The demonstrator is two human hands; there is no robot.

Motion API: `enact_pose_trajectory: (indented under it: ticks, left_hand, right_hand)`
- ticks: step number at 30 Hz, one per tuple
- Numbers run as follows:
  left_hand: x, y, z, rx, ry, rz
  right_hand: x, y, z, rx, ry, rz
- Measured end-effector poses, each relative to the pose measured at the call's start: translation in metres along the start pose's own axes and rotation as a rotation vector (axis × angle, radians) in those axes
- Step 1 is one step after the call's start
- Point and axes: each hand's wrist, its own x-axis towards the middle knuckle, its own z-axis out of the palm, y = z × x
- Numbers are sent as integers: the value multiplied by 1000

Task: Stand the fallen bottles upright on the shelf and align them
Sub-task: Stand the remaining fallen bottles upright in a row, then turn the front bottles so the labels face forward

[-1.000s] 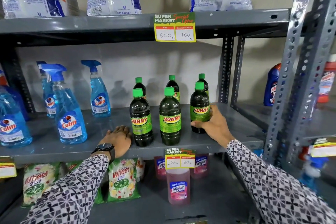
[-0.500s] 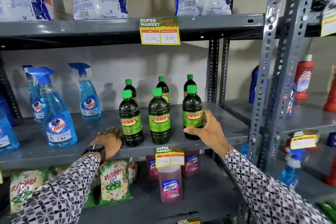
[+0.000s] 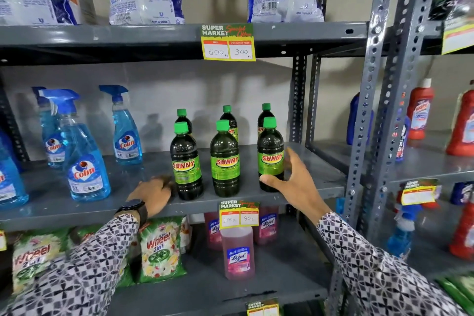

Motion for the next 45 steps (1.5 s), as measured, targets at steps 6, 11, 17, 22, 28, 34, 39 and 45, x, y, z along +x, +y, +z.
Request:
enact_pose_trajectory:
  ticks: [6, 11, 17, 22, 28, 34, 39, 45]
  left_hand:
    - [-29, -2, -7, -450, 288, 100]
    - [-40, 2, -6, -838, 198, 115]
    - [-47, 9, -16, -965, 0, 211]
    - [-40, 12, -15, -956, -51, 249]
    - [-34, -11, -20, -945, -2, 258]
    - [-37, -25, -17, -909, -1, 298]
    - [-39, -25, -11, -849, 55, 315]
    - [-59, -19, -8, -825, 244, 225]
  right_hand:
    - [-32, -24, 9, -249, 322, -366]
    - [-48, -61, 79, -218, 88, -466]
    - [-54, -80, 149, -240, -92, -285]
    - [-38, -84, 171, -244, -64, -208]
    - [-24, -89, 187, -124, -94, -154]
    - [-22, -82, 195, -19, -90, -151]
    - [-26, -82, 198, 15, -82, -158]
    - [-49, -84, 181, -52, -43, -260]
